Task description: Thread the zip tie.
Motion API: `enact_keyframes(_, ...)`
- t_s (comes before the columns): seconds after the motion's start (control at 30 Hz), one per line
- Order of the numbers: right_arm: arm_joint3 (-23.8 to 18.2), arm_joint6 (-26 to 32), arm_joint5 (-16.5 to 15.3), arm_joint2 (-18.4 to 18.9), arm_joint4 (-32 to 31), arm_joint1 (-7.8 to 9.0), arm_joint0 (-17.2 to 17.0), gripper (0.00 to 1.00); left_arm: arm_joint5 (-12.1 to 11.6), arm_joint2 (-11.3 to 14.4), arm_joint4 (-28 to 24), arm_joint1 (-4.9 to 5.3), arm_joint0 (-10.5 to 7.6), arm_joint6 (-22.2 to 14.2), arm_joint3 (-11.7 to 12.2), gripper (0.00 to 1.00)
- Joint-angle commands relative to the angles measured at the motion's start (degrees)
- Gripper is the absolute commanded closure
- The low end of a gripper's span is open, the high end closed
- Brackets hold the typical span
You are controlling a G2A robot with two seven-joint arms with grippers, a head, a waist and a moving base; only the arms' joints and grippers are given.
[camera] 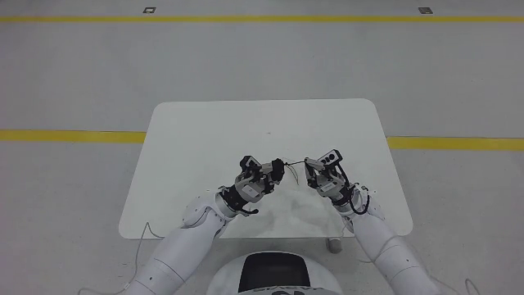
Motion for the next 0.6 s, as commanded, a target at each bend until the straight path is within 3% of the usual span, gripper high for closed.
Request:
enact_keyframes(0.0,0.0,0.0,0.0,0.0,0.0,-0.01,-0.1,1.0,0.0,0.0,0.0,0.0,0.0,0.0,0.0,1.0)
enact_keyframes(0.2,0.0,0.0,-0.1,0.1,-0.1,0.02,-0.2,1.0,0.0,0.0,0.0,0.0,0.0,0.0,0.0,1.0)
enact_keyframes(0.23,0.0,0.0,-0.1,0.2,-0.1,0.03,-0.3,0.91,0.0,0.0,0.0,0.0,0.0,0.0,0.0,1.0)
enact_keyframes(0.27,0.1,0.0,-0.1,0.2,0.0,0.03,-0.3,0.6,0.0,0.0,0.0,0.0,0.0,0.0,0.0,1.0)
enact_keyframes(0.3,0.3,0.0,-0.2,0.4,0.3,0.02,-0.4,0.0,0.0,0.0,0.0,0.0,0.0,0.0,0.0,1.0)
enact_keyframes(0.57,2.0,-1.0,-0.3,1.4,0.9,-0.17,-0.1,0.0,0.0,0.0,0.0,0.0,0.0,0.0,0.0,1.0)
